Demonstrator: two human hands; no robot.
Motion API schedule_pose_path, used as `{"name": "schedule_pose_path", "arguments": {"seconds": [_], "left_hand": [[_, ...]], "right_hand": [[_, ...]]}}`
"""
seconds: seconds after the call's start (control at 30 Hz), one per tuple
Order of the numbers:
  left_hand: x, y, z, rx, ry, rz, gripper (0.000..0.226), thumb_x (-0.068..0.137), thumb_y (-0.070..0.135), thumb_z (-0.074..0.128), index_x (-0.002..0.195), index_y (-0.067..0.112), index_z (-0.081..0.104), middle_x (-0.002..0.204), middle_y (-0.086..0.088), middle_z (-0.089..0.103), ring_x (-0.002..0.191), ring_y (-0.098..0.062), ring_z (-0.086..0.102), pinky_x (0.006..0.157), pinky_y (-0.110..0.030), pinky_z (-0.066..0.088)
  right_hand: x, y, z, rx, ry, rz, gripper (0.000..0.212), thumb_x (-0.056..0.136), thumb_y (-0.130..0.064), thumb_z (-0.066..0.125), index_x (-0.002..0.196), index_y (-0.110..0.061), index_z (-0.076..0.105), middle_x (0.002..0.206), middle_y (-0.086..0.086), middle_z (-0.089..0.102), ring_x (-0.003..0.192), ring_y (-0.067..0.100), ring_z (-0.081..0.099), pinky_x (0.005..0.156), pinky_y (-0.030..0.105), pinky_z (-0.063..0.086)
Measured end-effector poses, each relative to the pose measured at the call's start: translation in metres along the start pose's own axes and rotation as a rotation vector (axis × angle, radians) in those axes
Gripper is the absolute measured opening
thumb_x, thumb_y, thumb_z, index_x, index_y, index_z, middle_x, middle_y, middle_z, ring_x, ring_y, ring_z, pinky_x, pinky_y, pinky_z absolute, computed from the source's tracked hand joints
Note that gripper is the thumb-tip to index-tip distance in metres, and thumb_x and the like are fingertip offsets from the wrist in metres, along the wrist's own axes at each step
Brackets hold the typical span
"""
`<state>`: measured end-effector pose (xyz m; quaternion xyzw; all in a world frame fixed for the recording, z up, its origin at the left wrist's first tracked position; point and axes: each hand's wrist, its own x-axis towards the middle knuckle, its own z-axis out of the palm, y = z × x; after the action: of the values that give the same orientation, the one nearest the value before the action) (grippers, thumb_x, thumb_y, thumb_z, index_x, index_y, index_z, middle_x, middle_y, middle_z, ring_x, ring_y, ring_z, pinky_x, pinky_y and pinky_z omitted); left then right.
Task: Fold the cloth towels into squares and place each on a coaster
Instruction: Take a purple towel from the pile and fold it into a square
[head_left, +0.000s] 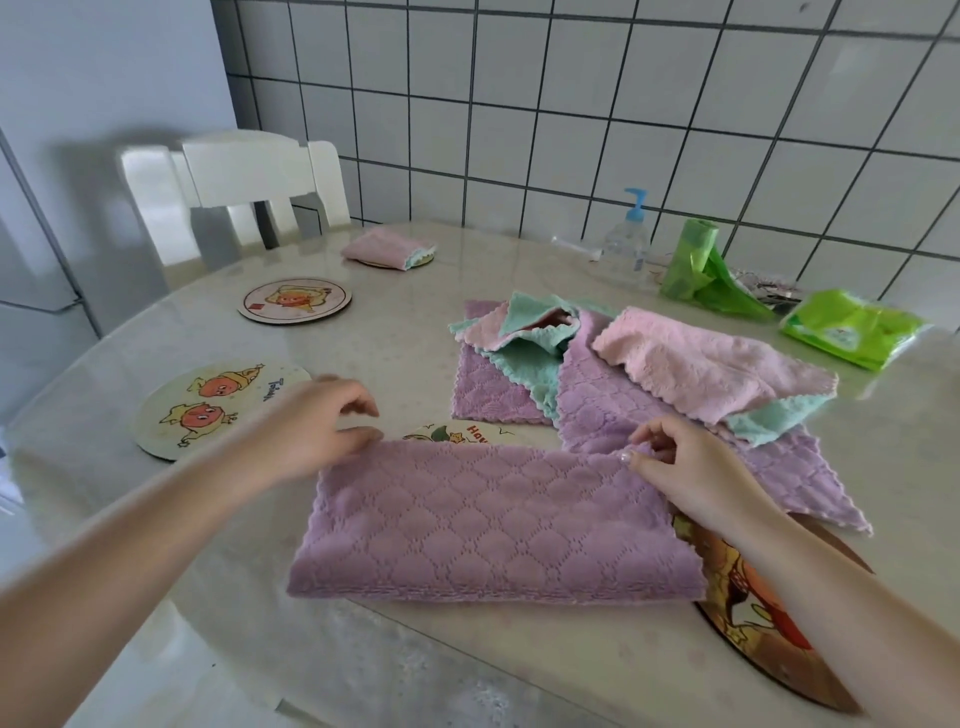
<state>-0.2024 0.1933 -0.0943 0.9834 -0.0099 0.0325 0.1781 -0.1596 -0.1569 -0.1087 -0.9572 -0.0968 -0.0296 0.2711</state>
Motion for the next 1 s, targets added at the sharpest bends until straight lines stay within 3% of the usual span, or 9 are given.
{"name": "schedule_pose_path", "arguments": {"seconds": [0.13, 0.23, 0.37, 0.43, 0.57, 0.7, 0.87, 0.93, 1.0], "left_hand": [[-0.025, 0.045, 0.013, 0.064, 0.148, 0.231, 0.037, 0.091, 0.038, 0.051, 0.126, 0.027, 0.054, 0.128, 0.012, 0.053, 0.121, -0.008, 0.047, 0.101, -0.026, 0.036], [-0.037, 0.074, 0.041, 0.036, 0.081, 0.389, 0.042, 0.091, 0.041, 0.043, 0.129, 0.024, 0.051, 0.133, 0.008, 0.052, 0.126, -0.010, 0.045, 0.107, -0.031, 0.033], [-0.043, 0.065, 0.069, 0.144, 0.008, 0.399, 0.067, 0.090, 0.059, 0.015, 0.142, 0.023, 0.035, 0.149, 0.006, 0.033, 0.139, -0.006, 0.024, 0.117, -0.033, 0.018], [-0.049, 0.056, 0.068, 0.195, 0.020, 0.356, 0.073, 0.086, 0.065, 0.003, 0.146, 0.028, 0.022, 0.153, 0.011, 0.015, 0.141, -0.003, 0.010, 0.116, -0.030, -0.001], [-0.057, 0.044, 0.059, 0.218, -0.033, 0.300, 0.092, 0.068, 0.077, -0.021, 0.146, 0.035, 0.004, 0.149, 0.017, -0.008, 0.138, 0.000, -0.014, 0.112, -0.024, -0.014], [-0.067, 0.032, 0.055, 0.243, -0.064, 0.259, 0.091, 0.063, 0.080, -0.024, 0.144, 0.040, -0.006, 0.147, 0.017, -0.017, 0.137, -0.003, -0.022, 0.112, -0.025, -0.017], [-0.080, 0.006, 0.051, 0.206, -0.022, 0.246, 0.077, 0.075, 0.079, -0.011, 0.142, 0.043, 0.003, 0.153, 0.013, -0.003, 0.140, -0.004, -0.014, 0.112, -0.025, -0.011], [-0.086, 0.008, 0.048, 0.156, 0.028, 0.314, 0.069, 0.086, 0.071, 0.005, 0.142, 0.038, 0.026, 0.154, 0.008, 0.020, 0.142, -0.006, 0.008, 0.115, -0.025, 0.006], [-0.093, 0.023, 0.042, 0.051, 0.115, 0.464, 0.044, 0.094, 0.052, 0.033, 0.127, 0.032, 0.054, 0.133, 0.010, 0.049, 0.127, -0.005, 0.039, 0.104, -0.025, 0.034]], "right_hand": [[-0.019, -0.035, 0.002, -0.158, 0.092, -0.261, 0.031, 0.091, -0.031, 0.052, 0.121, -0.024, 0.054, 0.125, -0.009, 0.047, 0.114, 0.005, 0.045, 0.095, 0.021, 0.035], [-0.033, -0.069, 0.029, -0.155, -0.089, -0.386, 0.050, 0.091, -0.043, 0.036, 0.136, -0.023, 0.044, 0.142, -0.005, 0.040, 0.130, 0.013, 0.037, 0.110, 0.032, 0.029], [-0.041, -0.068, 0.061, -0.314, -0.213, -0.386, 0.085, 0.073, -0.067, 0.002, 0.147, -0.028, 0.021, 0.156, -0.004, 0.016, 0.143, 0.012, 0.012, 0.117, 0.041, 0.008], [-0.042, -0.056, 0.055, -0.385, -0.205, -0.367, 0.095, 0.068, -0.079, -0.008, 0.148, -0.033, 0.013, 0.158, -0.004, 0.006, 0.144, 0.012, 0.004, 0.117, 0.040, -0.001], [-0.045, -0.039, 0.044, -0.488, -0.244, -0.324, 0.106, 0.054, -0.080, -0.027, 0.147, -0.037, 0.000, 0.158, -0.004, -0.003, 0.144, 0.010, -0.006, 0.114, 0.038, -0.006], [-0.048, -0.028, 0.036, -0.527, -0.277, -0.292, 0.098, 0.059, -0.080, -0.023, 0.146, -0.037, -0.008, 0.157, -0.006, -0.011, 0.143, 0.009, -0.011, 0.116, 0.040, -0.005], [-0.053, -0.019, 0.022, -0.543, -0.261, -0.253, 0.095, 0.063, -0.079, -0.016, 0.147, -0.038, 0.002, 0.157, -0.010, -0.006, 0.143, 0.007, -0.004, 0.116, 0.042, -0.001], [-0.050, -0.022, 0.015, -0.503, -0.190, -0.293, 0.084, 0.074, -0.075, 0.001, 0.144, -0.036, 0.026, 0.153, -0.013, 0.020, 0.138, 0.002, 0.020, 0.116, 0.040, 0.007], [-0.041, -0.035, 0.009, -0.346, -0.171, -0.334, 0.051, 0.090, -0.056, 0.031, 0.132, -0.032, 0.049, 0.139, -0.018, 0.043, 0.110, -0.015, 0.044, 0.110, 0.031, 0.023]]}}
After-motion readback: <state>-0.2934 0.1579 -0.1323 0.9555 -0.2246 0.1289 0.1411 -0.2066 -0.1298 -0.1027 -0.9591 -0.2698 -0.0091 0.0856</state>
